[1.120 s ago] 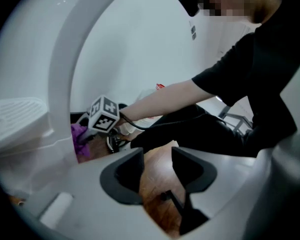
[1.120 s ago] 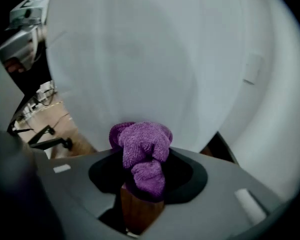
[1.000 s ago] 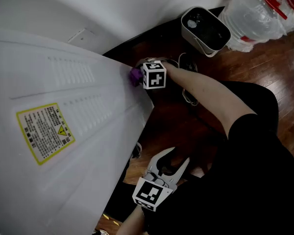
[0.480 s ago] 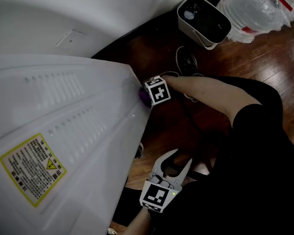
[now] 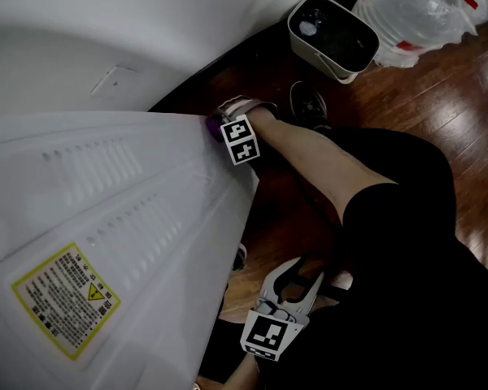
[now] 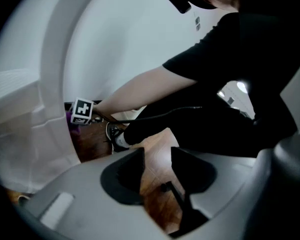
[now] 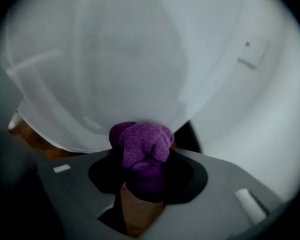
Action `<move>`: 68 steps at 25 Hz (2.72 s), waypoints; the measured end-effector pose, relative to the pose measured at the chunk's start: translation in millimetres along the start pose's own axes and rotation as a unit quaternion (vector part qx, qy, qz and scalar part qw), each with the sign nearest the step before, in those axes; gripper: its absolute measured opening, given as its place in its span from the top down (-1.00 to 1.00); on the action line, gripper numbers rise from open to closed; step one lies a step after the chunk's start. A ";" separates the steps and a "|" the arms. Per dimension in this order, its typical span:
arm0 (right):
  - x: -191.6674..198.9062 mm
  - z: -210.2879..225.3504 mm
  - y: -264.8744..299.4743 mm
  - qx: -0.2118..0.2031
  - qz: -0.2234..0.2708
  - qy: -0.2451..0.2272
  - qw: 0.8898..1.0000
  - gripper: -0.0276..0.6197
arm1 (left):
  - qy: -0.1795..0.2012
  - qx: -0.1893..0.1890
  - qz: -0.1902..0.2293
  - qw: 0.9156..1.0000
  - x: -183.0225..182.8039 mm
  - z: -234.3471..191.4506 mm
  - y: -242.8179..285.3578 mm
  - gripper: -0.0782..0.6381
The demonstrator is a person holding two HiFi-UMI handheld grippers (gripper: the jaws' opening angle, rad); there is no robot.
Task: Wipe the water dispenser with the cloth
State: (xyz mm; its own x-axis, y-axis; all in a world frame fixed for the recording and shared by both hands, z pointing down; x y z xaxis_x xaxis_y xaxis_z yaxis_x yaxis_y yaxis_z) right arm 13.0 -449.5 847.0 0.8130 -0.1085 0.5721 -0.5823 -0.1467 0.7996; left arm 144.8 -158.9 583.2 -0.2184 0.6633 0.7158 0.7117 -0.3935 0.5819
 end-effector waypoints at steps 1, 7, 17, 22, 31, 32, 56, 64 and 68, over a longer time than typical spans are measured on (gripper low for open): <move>-12.2 21.6 1.4 0.055 0.011 -0.027 0.998 0.34 | -0.002 -0.005 -0.001 1.000 2.3 -1.2 -3.7 0.26; -17.2 36.9 12.4 0.082 -0.009 -0.003 0.997 0.35 | -0.042 -0.063 -0.026 0.997 15.4 11.2 -28.9 0.26; 40.3 -112.1 -6.6 -0.105 -0.102 0.018 0.989 0.35 | -0.010 -0.065 -0.003 0.998 38.2 12.8 -80.4 0.26; 41.8 -144.8 -47.7 -0.116 -0.105 0.051 0.986 0.36 | 0.037 -0.046 0.002 0.998 63.9 37.4 -109.5 0.26; -6.0 -123.7 -171.6 0.041 0.003 0.156 0.987 0.36 | 0.105 -0.035 0.028 0.993 79.5 64.9 -166.2 0.26; -12.6 -121.5 -200.1 0.073 0.037 0.199 0.977 0.36 | 0.110 -0.035 0.031 0.993 78.2 70.7 -178.3 0.26; -517.8 -149.0 -538.5 0.224 0.282 0.193 0.913 0.36 | 0.201 -0.154 0.245 0.936 -0.7 118.3 -394.2 0.30; -383.0 -36.8 -606.2 0.218 0.266 0.243 0.907 0.36 | 0.130 -0.173 0.235 0.948 45.9 80.5 -422.8 0.30; -347.9 44.0 -602.6 0.185 0.291 0.349 0.871 0.36 | 0.119 -0.170 0.236 0.949 58.9 72.3 -416.9 0.29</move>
State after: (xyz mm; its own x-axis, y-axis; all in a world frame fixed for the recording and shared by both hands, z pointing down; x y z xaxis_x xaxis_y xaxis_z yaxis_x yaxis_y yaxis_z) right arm 80.9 -366.5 158.1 0.1088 0.3351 0.9359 -0.7522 -0.5877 0.2979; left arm -116.5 90.3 354.9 -0.1018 0.2148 0.9713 0.5204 -0.8207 0.2360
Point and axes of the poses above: the fingertips, and each gripper's own axes: y forward along the fingers, z to its right, x out of its underside, the point moved 7 cm from there along -y, backward along the fingers, and after that the axes turned 14 degrees about y, right-handed, at the moved point
